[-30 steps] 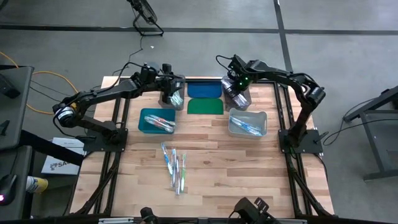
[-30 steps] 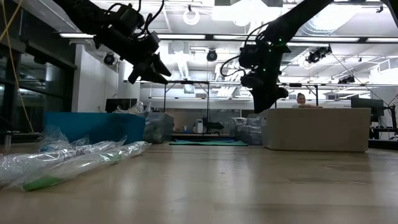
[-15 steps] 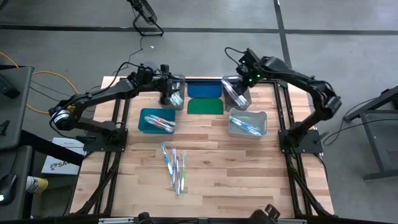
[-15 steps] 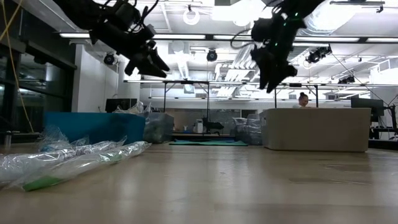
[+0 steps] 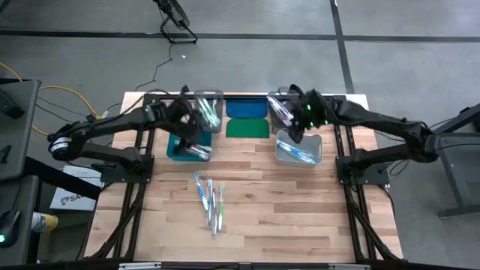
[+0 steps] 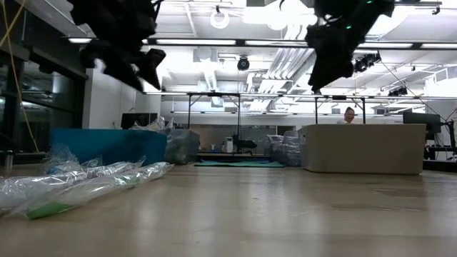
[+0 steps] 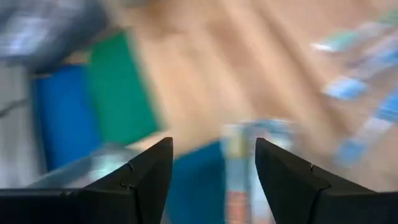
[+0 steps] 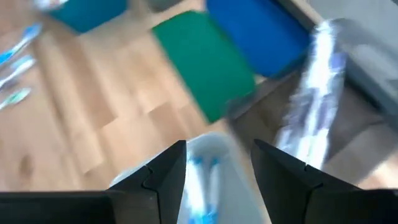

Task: Pick & Place Toothbrushes
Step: Put the blue toothbrush into the grey bin

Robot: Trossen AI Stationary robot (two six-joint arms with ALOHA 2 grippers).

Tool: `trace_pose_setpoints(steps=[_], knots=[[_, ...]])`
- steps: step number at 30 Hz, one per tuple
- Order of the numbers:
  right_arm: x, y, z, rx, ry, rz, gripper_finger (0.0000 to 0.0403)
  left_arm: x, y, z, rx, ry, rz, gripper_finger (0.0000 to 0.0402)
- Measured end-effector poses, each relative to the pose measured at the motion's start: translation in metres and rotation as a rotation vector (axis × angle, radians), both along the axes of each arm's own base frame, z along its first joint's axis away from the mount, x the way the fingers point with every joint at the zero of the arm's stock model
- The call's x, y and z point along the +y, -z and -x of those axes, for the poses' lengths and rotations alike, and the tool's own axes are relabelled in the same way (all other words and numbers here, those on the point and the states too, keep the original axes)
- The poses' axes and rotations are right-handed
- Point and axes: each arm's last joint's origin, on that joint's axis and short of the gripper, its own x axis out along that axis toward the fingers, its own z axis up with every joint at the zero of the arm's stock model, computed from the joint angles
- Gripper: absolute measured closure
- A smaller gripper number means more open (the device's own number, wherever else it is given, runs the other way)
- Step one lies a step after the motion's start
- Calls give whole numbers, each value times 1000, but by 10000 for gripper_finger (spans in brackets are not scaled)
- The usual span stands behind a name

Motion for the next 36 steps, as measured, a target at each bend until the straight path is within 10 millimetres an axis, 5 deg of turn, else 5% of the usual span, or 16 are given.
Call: trace_pose_setpoints(steps=[12, 22, 36], knots=[[93, -6, 10, -84, -222, 70, 229, -94, 17, -15, 204, 349, -16, 184], [163, -4, 14, -128, -280, 55, 229, -152, 46, -21, 343, 440, -87, 184], [227, 12, 13, -178, -337, -17, 229, -186, 105, -53, 426, 469, -185, 184]])
